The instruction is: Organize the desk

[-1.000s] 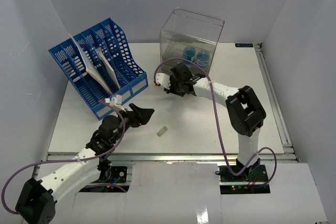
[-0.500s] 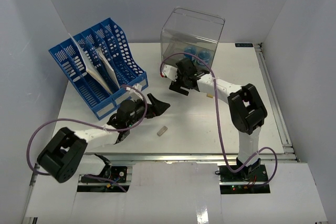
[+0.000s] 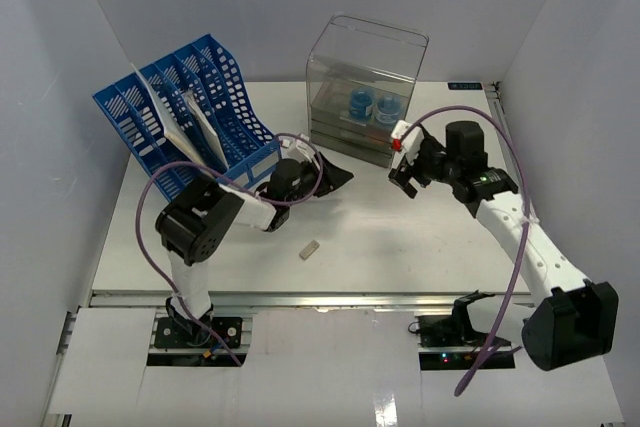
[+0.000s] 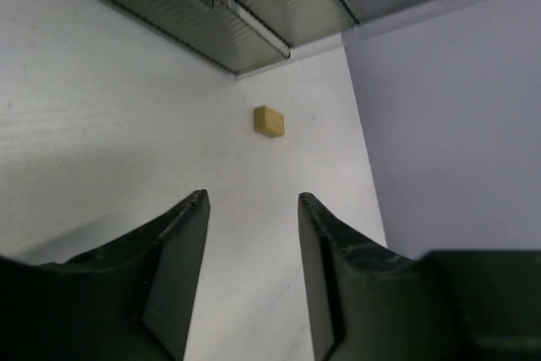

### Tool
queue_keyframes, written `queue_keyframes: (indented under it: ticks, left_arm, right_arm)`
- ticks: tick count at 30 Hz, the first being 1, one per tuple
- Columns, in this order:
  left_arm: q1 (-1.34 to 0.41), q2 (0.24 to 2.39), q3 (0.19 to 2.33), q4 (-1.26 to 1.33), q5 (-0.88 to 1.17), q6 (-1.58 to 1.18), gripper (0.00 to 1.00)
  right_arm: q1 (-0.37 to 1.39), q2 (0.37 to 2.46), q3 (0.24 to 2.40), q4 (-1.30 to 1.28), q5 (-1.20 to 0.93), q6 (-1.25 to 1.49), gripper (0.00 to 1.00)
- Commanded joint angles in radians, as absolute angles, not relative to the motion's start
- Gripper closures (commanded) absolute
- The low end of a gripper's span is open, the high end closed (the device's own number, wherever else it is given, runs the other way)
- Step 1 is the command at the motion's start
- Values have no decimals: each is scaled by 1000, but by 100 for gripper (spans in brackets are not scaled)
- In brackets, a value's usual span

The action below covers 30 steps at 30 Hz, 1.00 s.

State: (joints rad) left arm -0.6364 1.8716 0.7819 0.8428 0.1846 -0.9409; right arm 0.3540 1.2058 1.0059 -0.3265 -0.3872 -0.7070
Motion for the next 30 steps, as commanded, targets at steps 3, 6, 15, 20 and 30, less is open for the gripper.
queue_keyframes:
  ticks: [3, 6, 15, 20, 30]
  left_arm:
    - [-643, 2076, 1028, 883, 104, -1049, 49]
    - [-644, 2136, 1097, 864, 39, -1070, 46]
    - [-643, 2211, 1223, 765, -125, -1069, 38]
    - [-643, 2253, 1286, 728, -142, -1069, 41]
    - [-640, 2289, 1321, 693, -153, -1083, 70]
  right_arm:
    - [225, 976, 795, -300, -720, -668, 13]
    - [181, 913, 736, -262, -764, -652, 12]
    - [120, 883, 707, -256, -845, -646, 12]
    - [113, 866, 706, -256, -847, -646, 12]
    - [91, 850, 704, -256, -871, -638, 13]
